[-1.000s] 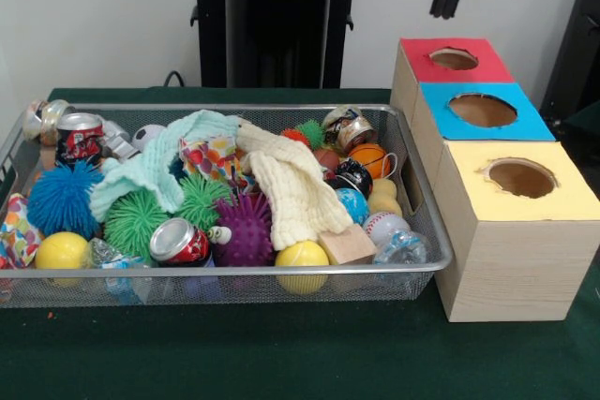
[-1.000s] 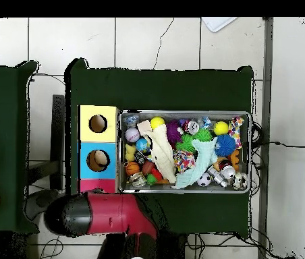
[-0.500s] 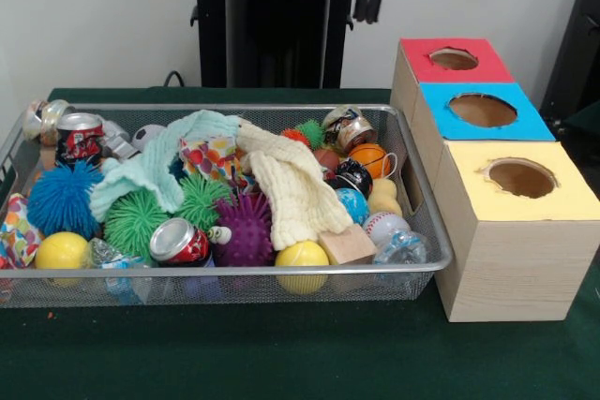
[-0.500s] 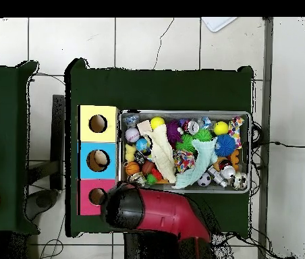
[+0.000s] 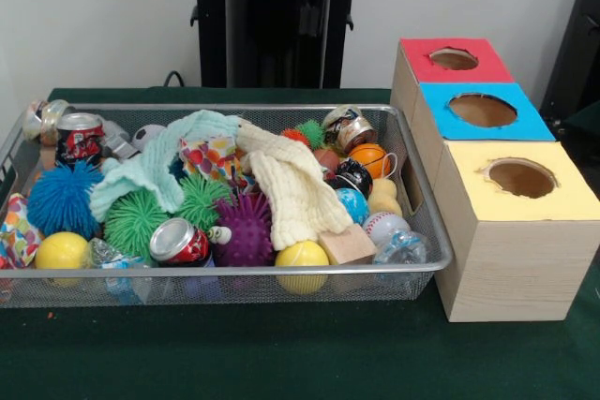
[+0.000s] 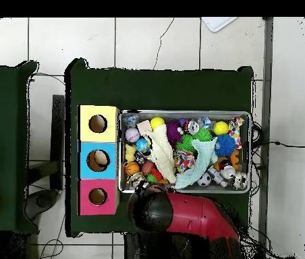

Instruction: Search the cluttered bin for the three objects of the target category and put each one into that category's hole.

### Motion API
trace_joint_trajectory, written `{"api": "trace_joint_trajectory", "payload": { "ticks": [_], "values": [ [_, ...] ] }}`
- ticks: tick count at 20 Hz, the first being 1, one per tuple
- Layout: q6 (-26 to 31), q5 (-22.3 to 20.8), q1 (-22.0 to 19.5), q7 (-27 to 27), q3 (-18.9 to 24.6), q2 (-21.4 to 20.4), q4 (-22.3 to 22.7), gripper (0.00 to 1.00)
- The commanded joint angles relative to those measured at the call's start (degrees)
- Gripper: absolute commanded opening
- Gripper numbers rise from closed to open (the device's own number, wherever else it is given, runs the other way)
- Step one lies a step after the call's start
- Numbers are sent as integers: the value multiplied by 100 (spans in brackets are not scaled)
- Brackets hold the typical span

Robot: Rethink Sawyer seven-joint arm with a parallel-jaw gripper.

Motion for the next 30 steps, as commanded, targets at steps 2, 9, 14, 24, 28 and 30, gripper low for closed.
{"api": "trace_joint_trajectory", "payload": {
  "ticks": [2,9,14,24,28,30],
  "values": [
    [-183,-835,-291,-902,985,875,-647,0],
    [-167,-943,-298,-438,1002,899,-654,100],
    [-600,-1076,-239,-214,1104,1252,-739,100],
    [-1170,-1304,-75,27,1001,1991,-1179,100],
    [-1165,-1278,-26,50,1025,2131,-1362,100],
    [-1186,-1294,-20,47,1016,2186,-1417,100]
  ]
}}
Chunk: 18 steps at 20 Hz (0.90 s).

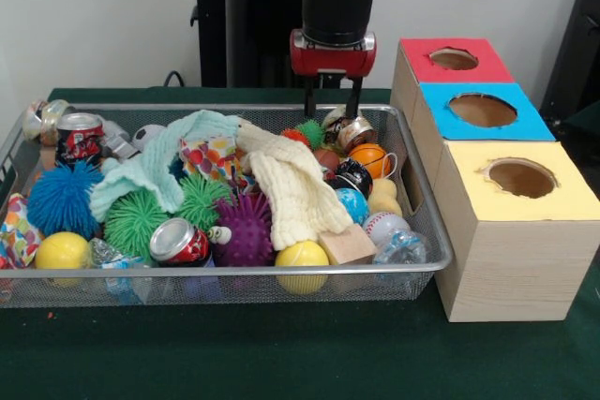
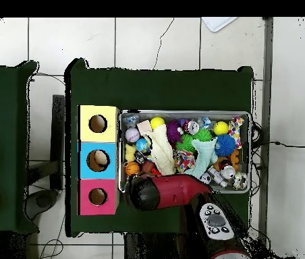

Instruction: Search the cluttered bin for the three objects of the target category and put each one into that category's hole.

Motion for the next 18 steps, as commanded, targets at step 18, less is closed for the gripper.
{"api": "trace_joint_trajectory", "payload": {
  "ticks": [18],
  "values": [
    [152,-854,-419,-593,508,747,-1229,100]
  ]
}}
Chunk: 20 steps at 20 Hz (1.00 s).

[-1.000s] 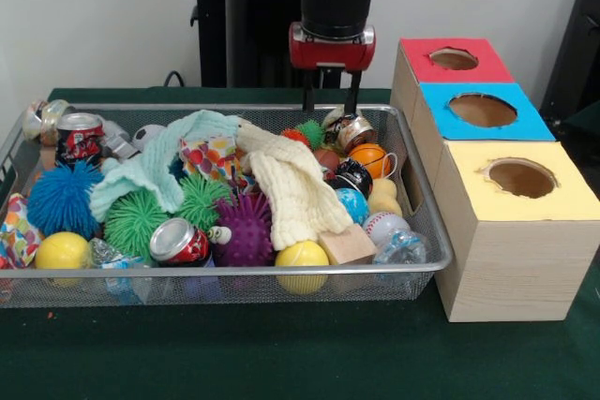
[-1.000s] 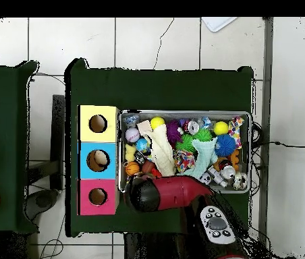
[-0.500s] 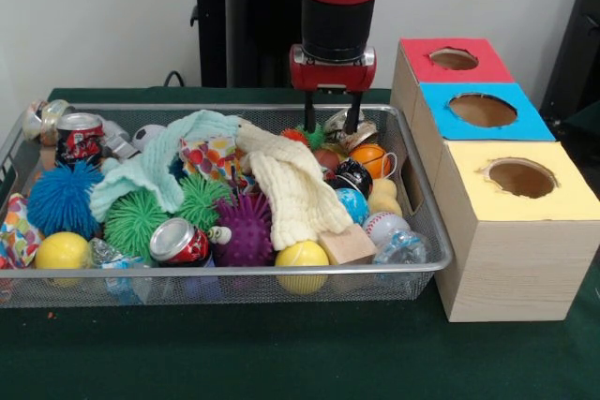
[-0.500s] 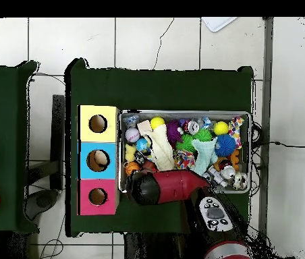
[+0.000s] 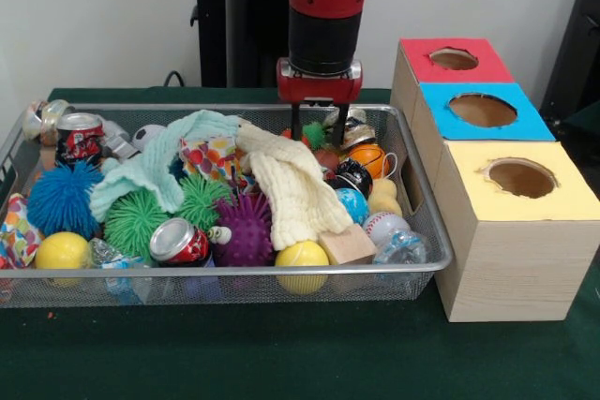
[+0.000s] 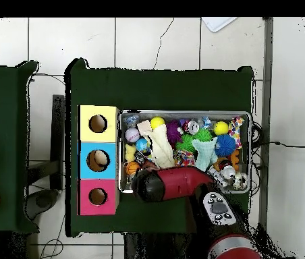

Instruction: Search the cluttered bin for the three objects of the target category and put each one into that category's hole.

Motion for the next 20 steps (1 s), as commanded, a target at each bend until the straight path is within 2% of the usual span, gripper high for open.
{"api": "trace_joint_trajectory", "payload": {
  "ticks": [1,6,8,13,20],
  "values": [
    [249,-440,-296,-619,533,341,-799,100],
    [461,-481,-314,-665,644,338,-1019,100],
    [371,-545,-333,-630,640,383,-1026,100],
    [-84,-816,-374,-435,495,368,-700,100],
    [-696,-1168,-283,-116,329,1008,-1152,100]
  ]
}}
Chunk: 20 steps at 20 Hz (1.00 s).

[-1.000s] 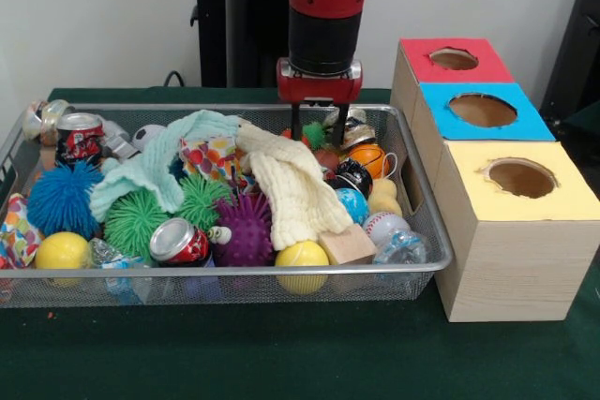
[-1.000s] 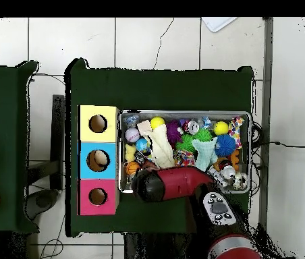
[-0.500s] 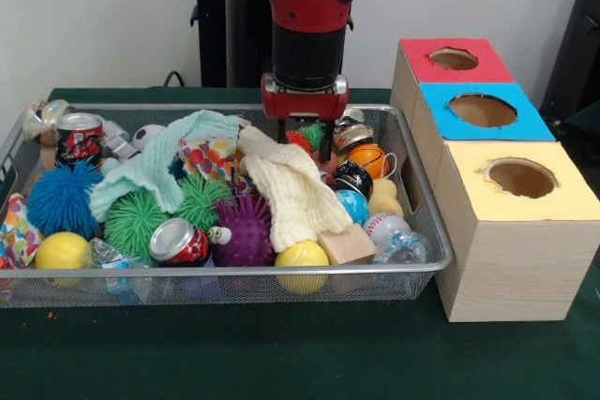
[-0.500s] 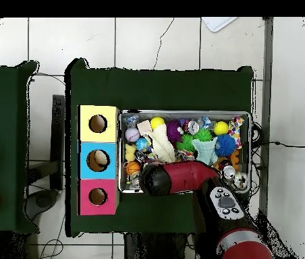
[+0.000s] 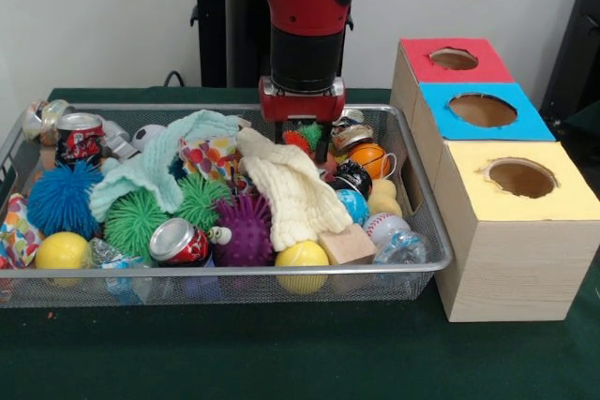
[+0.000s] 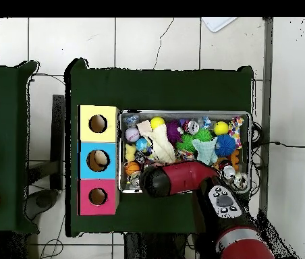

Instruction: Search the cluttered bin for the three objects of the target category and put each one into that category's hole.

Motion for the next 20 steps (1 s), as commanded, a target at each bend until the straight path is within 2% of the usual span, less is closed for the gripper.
{"api": "trace_joint_trajectory", "payload": {
  "ticks": [1,2,3,11,15,18,20],
  "values": [
    [-703,-632,-69,-79,170,788,-801,100],
    [-717,-641,-31,-44,124,799,-815,100],
    [-732,-650,8,-9,77,810,-829,0],
    [-404,-586,32,-159,90,673,-802,0],
    [33,-362,74,-162,120,460,-717,0],
    [884,-32,-9,-560,405,-244,-634,0],
    [1279,39,-108,-881,541,-613,-619,0]
  ]
}}
